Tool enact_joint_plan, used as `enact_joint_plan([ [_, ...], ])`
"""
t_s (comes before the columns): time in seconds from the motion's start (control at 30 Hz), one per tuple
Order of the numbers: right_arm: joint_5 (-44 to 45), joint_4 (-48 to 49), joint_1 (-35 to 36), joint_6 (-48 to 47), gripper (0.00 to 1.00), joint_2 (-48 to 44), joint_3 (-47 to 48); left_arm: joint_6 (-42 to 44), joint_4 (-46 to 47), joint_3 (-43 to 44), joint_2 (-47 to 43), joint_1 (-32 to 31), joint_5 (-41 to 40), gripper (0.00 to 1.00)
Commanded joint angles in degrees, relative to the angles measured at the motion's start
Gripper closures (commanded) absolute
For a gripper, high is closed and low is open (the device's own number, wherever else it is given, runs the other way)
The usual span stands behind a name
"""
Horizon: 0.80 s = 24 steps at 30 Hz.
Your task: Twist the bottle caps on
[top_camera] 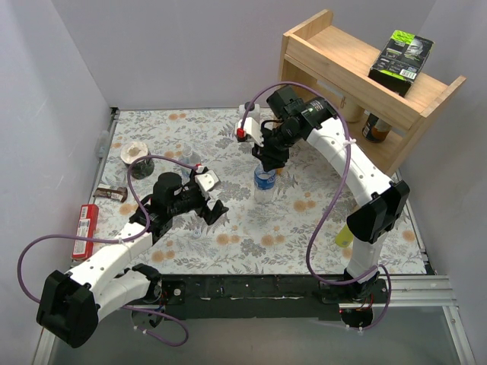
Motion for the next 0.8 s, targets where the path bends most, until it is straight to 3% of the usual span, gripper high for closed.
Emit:
enact_joint_plan([
  [0.0,0.6,2.0,-0.1,-0.1,0.99,0.4,-1.2,-0.3,-1.0,1.5,-1.7,0.5,1.7,0.02],
  [0.27,-0.3,3.2,-0.1,0.7,0.96,1.2,-3.4,-2.2,-2.0,0.7,-1.0,1.1,5.3,0.02],
  [0.47,-0.1,5.0,-0.5,0.6,0.89,-0.1,-7.6,-2.3,-4.1,0.1,-1.5,1.1,9.0,0.02],
  [0.77,0.6,6.6,-0.9,1.4,0.60,-0.8,-9.4,-0.2,-6.1,-1.1,-1.4,1.1,11.1,0.02],
])
